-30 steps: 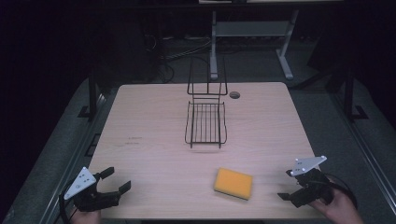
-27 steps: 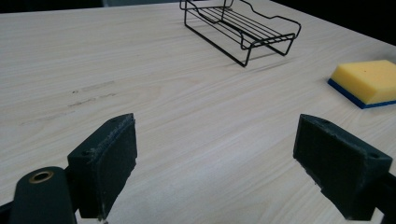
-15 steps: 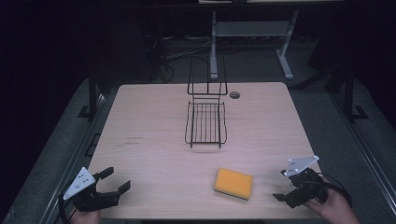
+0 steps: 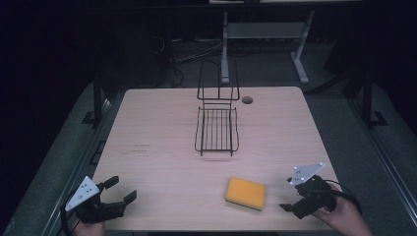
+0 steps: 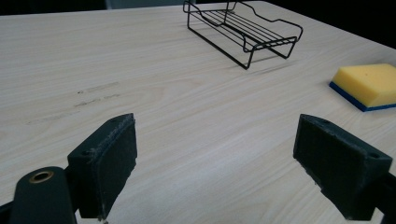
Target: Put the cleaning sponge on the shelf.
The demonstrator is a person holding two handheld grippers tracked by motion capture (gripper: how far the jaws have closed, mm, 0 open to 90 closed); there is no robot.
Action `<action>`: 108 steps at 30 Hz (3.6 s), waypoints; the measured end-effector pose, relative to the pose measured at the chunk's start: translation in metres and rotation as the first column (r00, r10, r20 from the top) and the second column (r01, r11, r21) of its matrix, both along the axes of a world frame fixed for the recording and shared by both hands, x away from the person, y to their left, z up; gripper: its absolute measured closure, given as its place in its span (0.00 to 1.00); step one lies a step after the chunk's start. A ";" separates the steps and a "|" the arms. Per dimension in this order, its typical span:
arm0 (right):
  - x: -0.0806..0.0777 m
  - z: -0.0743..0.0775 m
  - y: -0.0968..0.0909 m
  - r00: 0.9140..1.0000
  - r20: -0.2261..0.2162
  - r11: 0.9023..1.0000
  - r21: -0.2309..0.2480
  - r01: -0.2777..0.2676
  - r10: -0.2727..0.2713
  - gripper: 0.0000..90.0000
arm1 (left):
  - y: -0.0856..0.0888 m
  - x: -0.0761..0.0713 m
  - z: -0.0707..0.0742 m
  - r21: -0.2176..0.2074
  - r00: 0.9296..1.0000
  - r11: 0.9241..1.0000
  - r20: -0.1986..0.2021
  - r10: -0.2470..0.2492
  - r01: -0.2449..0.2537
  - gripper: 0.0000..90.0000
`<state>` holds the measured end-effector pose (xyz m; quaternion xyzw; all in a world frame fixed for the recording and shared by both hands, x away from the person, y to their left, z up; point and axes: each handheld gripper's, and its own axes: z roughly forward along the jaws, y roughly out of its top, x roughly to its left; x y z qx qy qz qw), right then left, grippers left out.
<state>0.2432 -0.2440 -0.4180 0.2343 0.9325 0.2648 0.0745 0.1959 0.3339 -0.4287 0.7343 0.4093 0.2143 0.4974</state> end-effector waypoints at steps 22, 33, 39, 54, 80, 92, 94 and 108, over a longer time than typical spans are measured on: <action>0.008 0.002 0.034 0.998 -0.013 0.998 -0.011 -0.069 0.069 0.16 | 0.001 -0.001 0.001 -0.005 1.000 1.000 0.005 0.001 -0.001 0.14; 0.013 0.003 0.058 0.993 -0.021 0.993 -0.019 -0.117 0.117 0.16 | 0.001 -0.001 0.001 -0.010 1.000 1.000 0.006 0.001 -0.001 0.14; 0.018 0.002 0.071 0.990 -0.035 0.990 -0.024 -0.140 0.139 0.16 | 0.001 -0.001 0.001 -0.012 1.000 1.000 0.006 0.003 -0.003 0.14; 0.029 -0.004 0.095 0.983 -0.063 0.983 -0.038 -0.177 0.175 0.16 | 0.001 -0.001 0.001 -0.014 1.000 1.000 0.006 0.001 -0.001 0.14; 0.041 -0.019 0.114 0.977 -0.093 0.977 -0.081 -0.200 0.192 0.16 | 0.001 -0.001 0.001 -0.019 1.000 1.000 0.007 -0.001 0.001 0.14; 0.044 -0.024 0.120 0.976 -0.102 0.975 -0.094 -0.203 0.193 0.16 | 0.001 -0.001 0.001 -0.021 1.000 1.000 0.007 0.001 -0.001 0.14; 0.043 -0.025 0.121 0.976 -0.103 0.976 -0.093 -0.199 0.190 0.16 | 0.001 -0.001 0.001 -0.019 1.000 1.000 0.007 0.000 0.001 0.14; 0.043 -0.029 0.124 0.977 -0.107 0.973 -0.115 -0.199 0.187 0.17 | 0.001 -0.002 0.001 -0.022 1.000 1.000 0.010 0.001 -0.001 0.14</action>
